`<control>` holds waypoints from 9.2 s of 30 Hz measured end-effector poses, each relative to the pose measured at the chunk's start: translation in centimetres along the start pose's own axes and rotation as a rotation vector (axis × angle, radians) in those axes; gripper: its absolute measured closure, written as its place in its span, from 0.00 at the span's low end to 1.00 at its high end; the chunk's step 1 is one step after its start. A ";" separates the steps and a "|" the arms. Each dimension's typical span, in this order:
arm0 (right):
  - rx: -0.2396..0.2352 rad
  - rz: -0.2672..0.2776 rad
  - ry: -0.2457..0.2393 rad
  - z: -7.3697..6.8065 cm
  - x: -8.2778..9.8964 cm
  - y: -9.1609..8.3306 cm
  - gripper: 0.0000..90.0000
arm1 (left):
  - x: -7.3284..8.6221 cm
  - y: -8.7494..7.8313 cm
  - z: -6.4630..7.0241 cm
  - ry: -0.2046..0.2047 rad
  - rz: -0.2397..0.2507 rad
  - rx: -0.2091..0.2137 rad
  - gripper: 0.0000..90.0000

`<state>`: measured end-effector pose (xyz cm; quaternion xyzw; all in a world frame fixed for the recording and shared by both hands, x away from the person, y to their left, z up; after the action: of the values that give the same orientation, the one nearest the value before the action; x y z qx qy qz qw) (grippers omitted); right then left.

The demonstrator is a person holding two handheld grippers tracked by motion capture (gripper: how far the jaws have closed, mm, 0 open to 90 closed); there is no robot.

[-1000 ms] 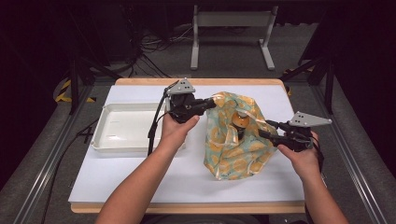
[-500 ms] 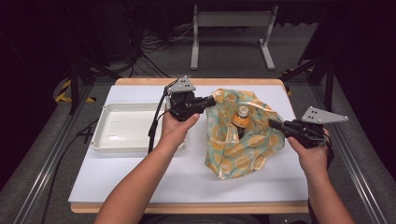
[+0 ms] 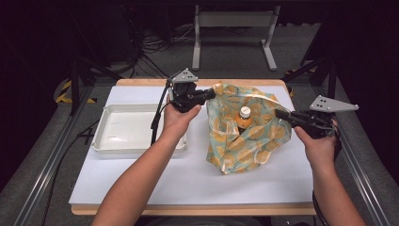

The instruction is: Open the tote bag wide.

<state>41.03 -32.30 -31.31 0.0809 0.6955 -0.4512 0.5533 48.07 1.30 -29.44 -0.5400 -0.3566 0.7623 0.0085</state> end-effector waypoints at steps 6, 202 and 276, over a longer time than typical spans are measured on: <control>0.020 -0.023 0.012 1.1 -1.2 0.5 0.99 | -0.5 1.4 -1.6 -0.052 -0.024 -0.002 0.98; -0.023 -0.399 -0.025 -1.7 10.1 10.7 0.51 | 7.4 6.1 -3.9 -0.112 -0.362 -0.067 0.61; -0.052 -0.372 0.002 -1.9 10.1 10.6 0.47 | 12.3 2.9 5.1 0.172 -0.182 0.011 0.40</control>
<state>42.37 -28.69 -45.60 -0.0633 0.7105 -0.5274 0.4617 39.78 1.36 -40.26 -0.5687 -0.3980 0.7112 0.1110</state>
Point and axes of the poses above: each handheld gripper's, and its own axes: y roughly forward along the jaws, x roughly out of its underside, z roughly to its right, the point moved 3 cm from there along y, roughly forward along the jaws, and after that the axes turned 13 degrees about -z, right-handed, at the moved point
